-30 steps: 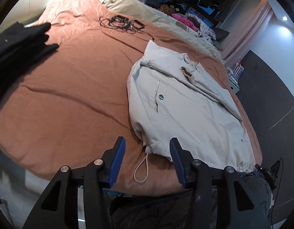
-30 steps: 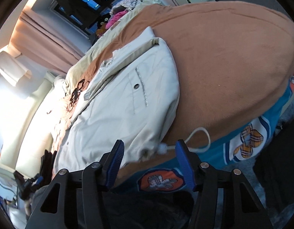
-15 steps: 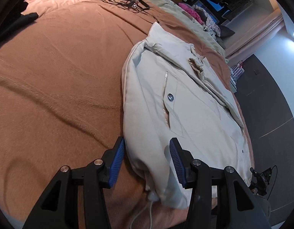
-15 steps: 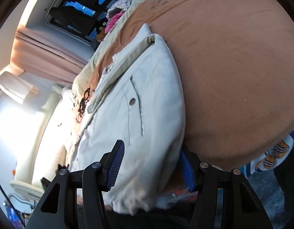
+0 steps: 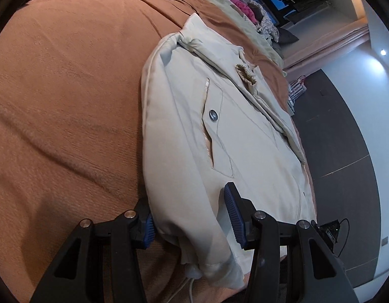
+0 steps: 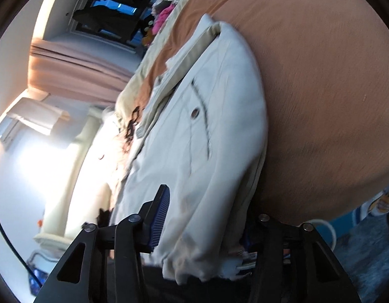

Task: Fold large clothes
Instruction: 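Lower both tools to the jacket hem and close on it, then lift the hem with both tools and fold it over toward the collar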

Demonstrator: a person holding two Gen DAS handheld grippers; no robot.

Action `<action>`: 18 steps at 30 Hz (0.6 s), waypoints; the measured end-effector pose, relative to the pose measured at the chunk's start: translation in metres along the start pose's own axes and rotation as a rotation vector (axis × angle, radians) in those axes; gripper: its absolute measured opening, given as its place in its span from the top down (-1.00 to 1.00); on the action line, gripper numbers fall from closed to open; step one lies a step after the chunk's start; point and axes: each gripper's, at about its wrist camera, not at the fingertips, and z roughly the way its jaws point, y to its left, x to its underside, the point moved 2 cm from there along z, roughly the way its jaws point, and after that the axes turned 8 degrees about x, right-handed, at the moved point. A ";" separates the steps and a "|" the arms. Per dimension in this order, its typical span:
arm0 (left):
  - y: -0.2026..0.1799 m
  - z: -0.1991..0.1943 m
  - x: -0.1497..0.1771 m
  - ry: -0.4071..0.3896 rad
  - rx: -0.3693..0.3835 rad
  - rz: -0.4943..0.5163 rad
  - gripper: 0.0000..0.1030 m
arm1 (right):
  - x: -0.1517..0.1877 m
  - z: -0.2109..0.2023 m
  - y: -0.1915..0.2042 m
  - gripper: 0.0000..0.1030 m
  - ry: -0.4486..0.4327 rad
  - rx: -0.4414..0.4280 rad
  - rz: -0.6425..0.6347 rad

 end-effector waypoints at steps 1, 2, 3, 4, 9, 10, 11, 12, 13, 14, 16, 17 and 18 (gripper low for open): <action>-0.002 0.003 0.001 0.012 0.001 0.001 0.41 | 0.001 0.004 0.001 0.32 0.011 0.002 0.002; -0.004 0.004 0.003 0.021 -0.005 0.003 0.55 | 0.001 0.006 0.001 0.40 0.020 0.004 0.007; -0.005 0.004 0.004 0.024 -0.008 0.003 0.73 | 0.003 0.009 0.002 0.63 0.030 0.007 0.008; -0.006 0.002 0.004 0.010 -0.006 0.010 0.77 | 0.004 0.010 0.005 0.74 0.036 0.004 0.003; -0.018 -0.029 0.003 -0.068 0.037 -0.009 0.83 | -0.005 -0.012 0.024 0.86 -0.040 -0.028 -0.021; -0.023 -0.038 0.002 -0.085 0.052 -0.012 0.83 | -0.008 -0.019 0.031 0.87 -0.056 -0.033 -0.033; -0.027 -0.043 0.002 -0.095 0.060 -0.010 0.83 | -0.011 -0.025 0.040 0.87 -0.072 -0.038 -0.048; -0.032 -0.050 0.001 -0.108 0.074 -0.009 0.84 | -0.015 -0.031 0.046 0.87 -0.083 -0.044 -0.057; -0.037 -0.056 0.001 -0.117 0.089 -0.009 0.84 | -0.019 -0.038 0.055 0.88 -0.095 -0.051 -0.068; -0.043 -0.063 0.002 -0.127 0.103 -0.008 0.84 | -0.023 -0.046 0.065 0.88 -0.108 -0.058 -0.080; -0.055 -0.075 0.004 -0.144 0.121 -0.002 0.84 | -0.028 -0.057 0.082 0.88 -0.125 -0.065 -0.103; -0.061 -0.080 0.005 -0.152 0.127 0.000 0.84 | -0.030 -0.063 0.091 0.88 -0.133 -0.069 -0.117; -0.066 -0.086 0.006 -0.159 0.135 0.001 0.84 | -0.031 -0.068 0.099 0.88 -0.140 -0.074 -0.131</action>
